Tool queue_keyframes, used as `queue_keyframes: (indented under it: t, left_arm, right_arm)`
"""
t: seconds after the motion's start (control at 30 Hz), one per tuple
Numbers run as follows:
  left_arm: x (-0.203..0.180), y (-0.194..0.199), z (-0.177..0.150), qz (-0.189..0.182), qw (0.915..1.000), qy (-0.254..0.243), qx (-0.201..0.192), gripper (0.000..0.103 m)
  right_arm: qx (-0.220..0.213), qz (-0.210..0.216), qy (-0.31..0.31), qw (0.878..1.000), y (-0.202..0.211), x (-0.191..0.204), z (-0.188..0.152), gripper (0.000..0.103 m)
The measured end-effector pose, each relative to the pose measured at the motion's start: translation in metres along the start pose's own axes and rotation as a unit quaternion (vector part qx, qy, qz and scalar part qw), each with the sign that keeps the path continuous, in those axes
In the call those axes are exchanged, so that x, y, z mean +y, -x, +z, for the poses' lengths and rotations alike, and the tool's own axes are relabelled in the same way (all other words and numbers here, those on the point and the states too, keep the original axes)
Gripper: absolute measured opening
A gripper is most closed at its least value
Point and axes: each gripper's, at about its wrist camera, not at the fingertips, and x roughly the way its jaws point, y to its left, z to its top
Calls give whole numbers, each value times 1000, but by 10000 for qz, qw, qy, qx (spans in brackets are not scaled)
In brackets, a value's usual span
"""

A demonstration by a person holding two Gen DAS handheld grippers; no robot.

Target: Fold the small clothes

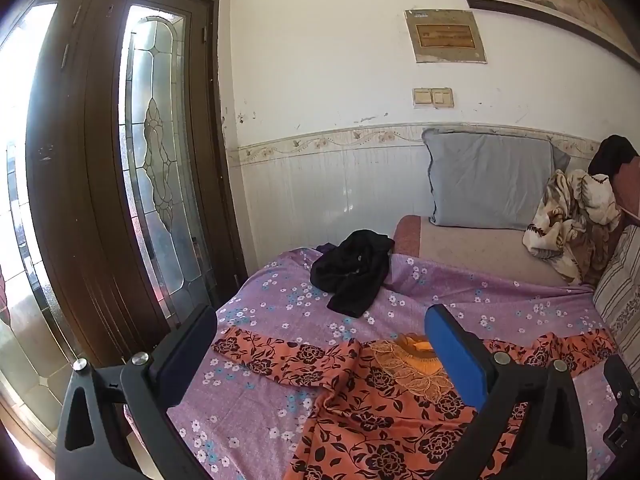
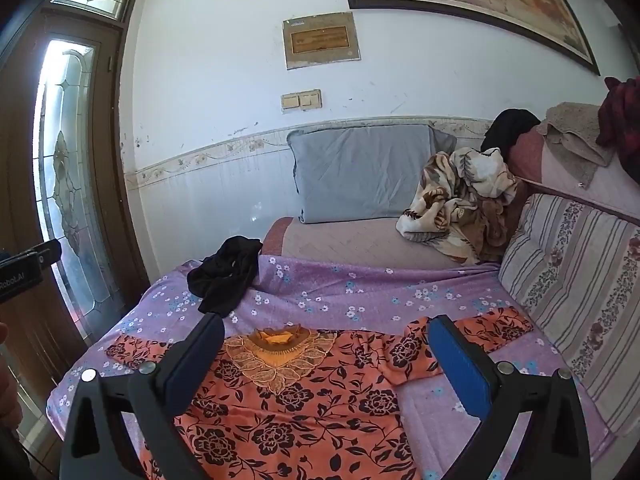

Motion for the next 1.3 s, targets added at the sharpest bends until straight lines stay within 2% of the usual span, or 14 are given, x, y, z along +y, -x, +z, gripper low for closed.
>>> queue_keyframes:
  t: [1.3]
  left_arm:
    - [4, -19, -10, -28, 9998, -32, 199, 103]
  right_arm:
    - [161, 164, -14, 9997, -10, 9, -6, 103]
